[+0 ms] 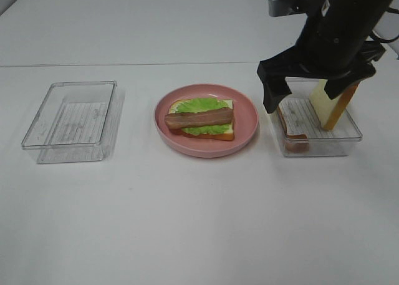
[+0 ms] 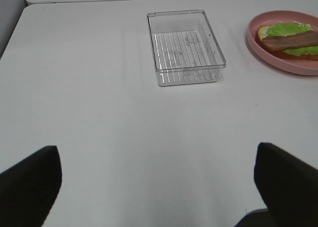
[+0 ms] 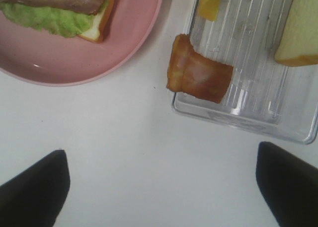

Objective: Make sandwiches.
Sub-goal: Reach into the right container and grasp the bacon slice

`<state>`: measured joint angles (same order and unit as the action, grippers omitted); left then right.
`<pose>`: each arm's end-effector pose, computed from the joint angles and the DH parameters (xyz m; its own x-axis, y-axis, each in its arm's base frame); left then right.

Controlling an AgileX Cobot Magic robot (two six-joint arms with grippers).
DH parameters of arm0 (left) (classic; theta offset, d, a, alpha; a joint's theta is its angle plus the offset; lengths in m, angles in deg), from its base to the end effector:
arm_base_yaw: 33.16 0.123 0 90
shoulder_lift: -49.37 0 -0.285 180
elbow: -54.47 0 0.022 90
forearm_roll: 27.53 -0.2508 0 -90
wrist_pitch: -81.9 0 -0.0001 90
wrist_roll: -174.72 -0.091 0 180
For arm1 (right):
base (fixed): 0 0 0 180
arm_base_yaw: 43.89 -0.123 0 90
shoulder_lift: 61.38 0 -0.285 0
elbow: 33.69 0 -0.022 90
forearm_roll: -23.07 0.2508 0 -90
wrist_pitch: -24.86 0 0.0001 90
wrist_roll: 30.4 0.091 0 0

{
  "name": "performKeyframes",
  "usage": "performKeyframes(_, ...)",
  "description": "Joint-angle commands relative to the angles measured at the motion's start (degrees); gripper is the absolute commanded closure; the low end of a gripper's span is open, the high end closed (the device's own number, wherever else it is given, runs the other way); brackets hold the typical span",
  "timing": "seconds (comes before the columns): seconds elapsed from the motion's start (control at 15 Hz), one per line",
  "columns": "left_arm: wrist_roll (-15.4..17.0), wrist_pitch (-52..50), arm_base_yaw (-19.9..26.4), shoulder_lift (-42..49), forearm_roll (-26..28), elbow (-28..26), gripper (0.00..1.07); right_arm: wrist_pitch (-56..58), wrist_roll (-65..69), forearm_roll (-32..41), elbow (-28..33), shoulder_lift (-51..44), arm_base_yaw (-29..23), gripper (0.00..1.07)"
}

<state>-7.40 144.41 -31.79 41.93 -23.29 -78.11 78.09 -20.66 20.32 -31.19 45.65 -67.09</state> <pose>-0.0094 -0.0062 0.2805 -0.4585 -0.0082 -0.8887 0.0357 0.9990 -0.0276 0.3268 0.1363 0.2455 -0.9229 -0.2425 -0.2991 -0.2558 0.9667 0.0055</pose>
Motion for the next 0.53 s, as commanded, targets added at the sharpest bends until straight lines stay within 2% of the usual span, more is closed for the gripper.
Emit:
performKeyframes(0.07, 0.11, -0.97, 0.06, 0.86, 0.23, 0.06, 0.06, 2.75, 0.74, -0.92, -5.73, 5.56, 0.06, 0.09)
performKeyframes(0.53, 0.11, -0.97, 0.06, 0.86, 0.23, 0.06, 0.06, 1.49, 0.74, -2.64, -10.2, 14.32, 0.17, 0.09)
